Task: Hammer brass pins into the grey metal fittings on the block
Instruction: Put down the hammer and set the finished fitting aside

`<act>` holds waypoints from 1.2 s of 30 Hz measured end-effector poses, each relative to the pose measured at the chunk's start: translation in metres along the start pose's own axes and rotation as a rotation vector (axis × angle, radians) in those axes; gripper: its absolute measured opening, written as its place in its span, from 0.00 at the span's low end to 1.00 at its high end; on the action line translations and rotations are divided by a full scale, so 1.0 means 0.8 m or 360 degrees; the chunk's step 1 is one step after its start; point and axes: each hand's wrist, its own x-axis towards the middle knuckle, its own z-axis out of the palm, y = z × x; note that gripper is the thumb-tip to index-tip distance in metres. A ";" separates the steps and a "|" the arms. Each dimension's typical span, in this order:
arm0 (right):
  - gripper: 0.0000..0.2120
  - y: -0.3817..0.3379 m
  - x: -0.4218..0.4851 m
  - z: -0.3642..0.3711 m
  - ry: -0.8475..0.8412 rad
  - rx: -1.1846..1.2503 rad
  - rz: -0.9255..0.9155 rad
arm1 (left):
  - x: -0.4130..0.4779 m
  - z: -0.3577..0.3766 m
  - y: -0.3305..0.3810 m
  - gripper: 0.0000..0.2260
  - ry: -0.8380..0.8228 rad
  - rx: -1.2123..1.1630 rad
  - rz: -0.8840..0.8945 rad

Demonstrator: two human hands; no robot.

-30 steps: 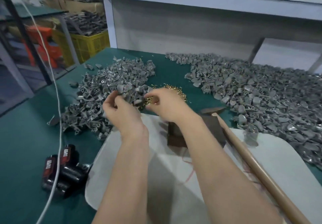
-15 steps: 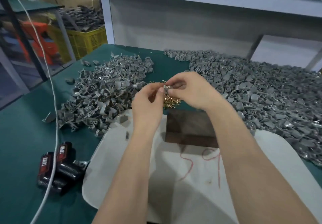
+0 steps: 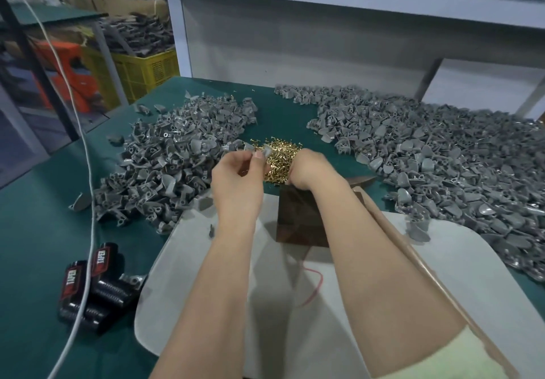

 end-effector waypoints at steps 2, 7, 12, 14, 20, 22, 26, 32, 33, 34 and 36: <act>0.14 -0.007 0.007 -0.001 -0.0027 -0.0072 -0.0012 | -0.001 0.001 0.000 0.02 -0.0038 0.0003 -0.0006; 0.14 -0.010 0.008 -0.007 -0.0096 -0.0183 0.0000 | -0.008 0.003 0.004 0.08 -0.0174 0.0128 0.0076; 0.13 -0.011 0.003 -0.011 -0.0064 -0.0184 0.0008 | -0.012 0.007 0.005 0.02 -0.0259 0.0246 0.0149; 0.11 -0.007 0.000 -0.011 -0.0055 -0.0125 0.0014 | -0.013 0.007 0.004 0.01 -0.0294 0.0321 0.0188; 0.11 -0.006 -0.001 -0.011 -0.0054 -0.0146 0.0019 | -0.015 0.010 -0.001 0.02 -0.0318 0.0506 0.0238; 0.13 -0.008 -0.001 -0.011 -0.0063 -0.0189 0.0024 | -0.013 0.008 -0.001 0.02 -0.0302 0.0521 0.0228; 0.10 -0.001 -0.004 -0.011 0.0057 -0.0143 -0.0008 | -0.015 0.006 0.003 0.03 -0.0357 0.0530 0.0230; 0.08 0.058 -0.051 -0.041 0.0379 0.1197 -0.0042 | -0.023 0.011 0.008 0.03 -0.0659 0.1055 0.0434; 0.08 0.067 -0.066 -0.044 0.0341 0.1371 -0.0086 | -0.026 0.014 0.009 0.03 -0.0698 0.1161 0.0455; 0.07 0.073 -0.079 -0.045 0.0314 0.1466 -0.0136 | -0.030 0.016 0.008 0.02 -0.0723 0.1253 0.0473; 0.05 0.080 -0.099 -0.040 0.0346 0.1513 -0.0200 | -0.034 0.021 0.007 0.02 -0.0730 0.1353 0.0489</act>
